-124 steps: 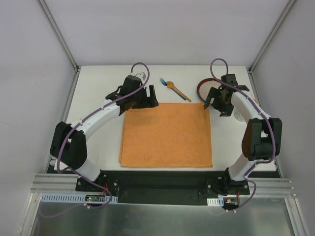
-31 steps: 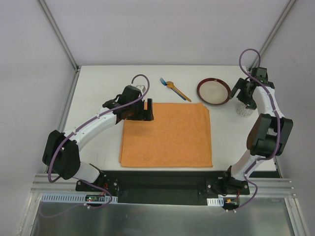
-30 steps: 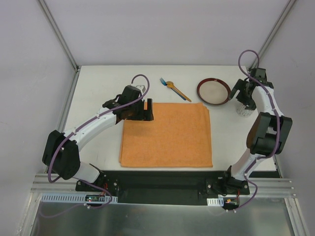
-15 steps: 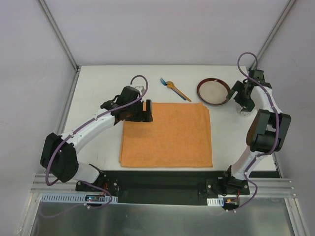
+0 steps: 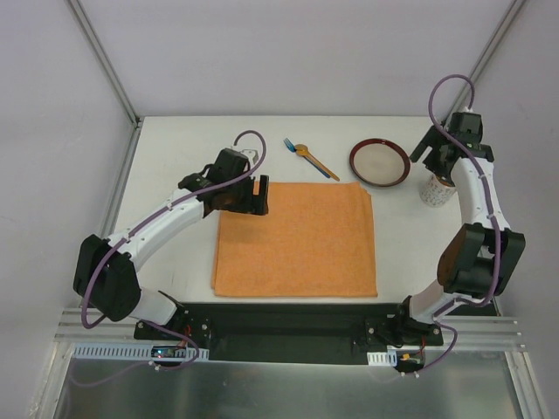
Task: Set the dinner table for one person
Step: Pick up the cup at the corner of the board.
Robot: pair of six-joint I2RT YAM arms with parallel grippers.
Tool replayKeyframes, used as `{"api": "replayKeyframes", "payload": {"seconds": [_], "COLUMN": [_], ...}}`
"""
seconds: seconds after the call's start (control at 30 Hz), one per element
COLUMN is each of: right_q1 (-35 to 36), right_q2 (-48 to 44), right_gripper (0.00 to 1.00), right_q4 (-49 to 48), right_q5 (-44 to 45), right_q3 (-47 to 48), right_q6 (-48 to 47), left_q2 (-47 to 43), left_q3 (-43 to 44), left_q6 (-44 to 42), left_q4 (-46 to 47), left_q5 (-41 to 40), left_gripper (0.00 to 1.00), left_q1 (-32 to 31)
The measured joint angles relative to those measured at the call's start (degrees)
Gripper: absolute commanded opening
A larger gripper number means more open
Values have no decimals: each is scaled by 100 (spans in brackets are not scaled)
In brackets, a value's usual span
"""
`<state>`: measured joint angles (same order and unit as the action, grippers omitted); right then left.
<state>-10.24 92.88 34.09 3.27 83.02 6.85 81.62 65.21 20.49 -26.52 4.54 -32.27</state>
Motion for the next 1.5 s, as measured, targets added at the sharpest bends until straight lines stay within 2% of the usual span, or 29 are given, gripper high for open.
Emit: {"api": "replayKeyframes", "payload": {"seconds": [0.2, 0.4, 0.63, 0.97, 1.03, 1.07, 1.2, 1.23, 1.27, 1.3, 1.33, 1.5], "right_q1": [13, 48, 66, 63, 57, 57, 52, 46, 46, 35, 20, 0], "right_q2": [-422, -138, 450, 1248, 1360, 1412, 1600, 1637, 1655, 1661, 1661, 1687], "right_gripper": [99, 98, 98, 98, 92, 80, 52, 39, 31, 13, 1, 1], "right_q4": [-369, -442, -540, -741, -741, -737, -686, -678, -675, -669, -654, -485], "right_q5": [874, 1366, 1515, 1528, 1504, 1482, 1397, 1394, 1362, 1366, 1338, 1250], "right_q3": [0, 0, 0, 120, 190, 227, 369, 404, 422, 426, 433, 535], "right_q6": [-240, -428, -525, -608, -605, -601, -623, -616, -623, -645, -632, -568], "left_q2": [-190, -422, -1082, -1233, -1233, -1233, -1237, -1237, -1237, -1237, -1237, -1237], "left_q3": [-201, -566, -1198, -1222, -1222, -1222, -1222, -1222, -1222, -1222, -1222, -1222], "left_q6": [-61, 63, 374, 616, 660, 680, 765, 778, 796, 817, 850, 905], "left_q4": [-90, -122, -278, -295, -297, -295, -297, -297, -295, -295, -297, -295], "left_q5": [-181, -173, -155, -13, -7, -4, 0, -2, -2, -2, -2, 2], "left_gripper": [81, 81, 81, 81, 81, 81, 81, 81, 81, 81, 81, 81], "left_q1": [0, 0, 0, 0, 0, 0, 0, 0, 0, 0, 0, 0]}}
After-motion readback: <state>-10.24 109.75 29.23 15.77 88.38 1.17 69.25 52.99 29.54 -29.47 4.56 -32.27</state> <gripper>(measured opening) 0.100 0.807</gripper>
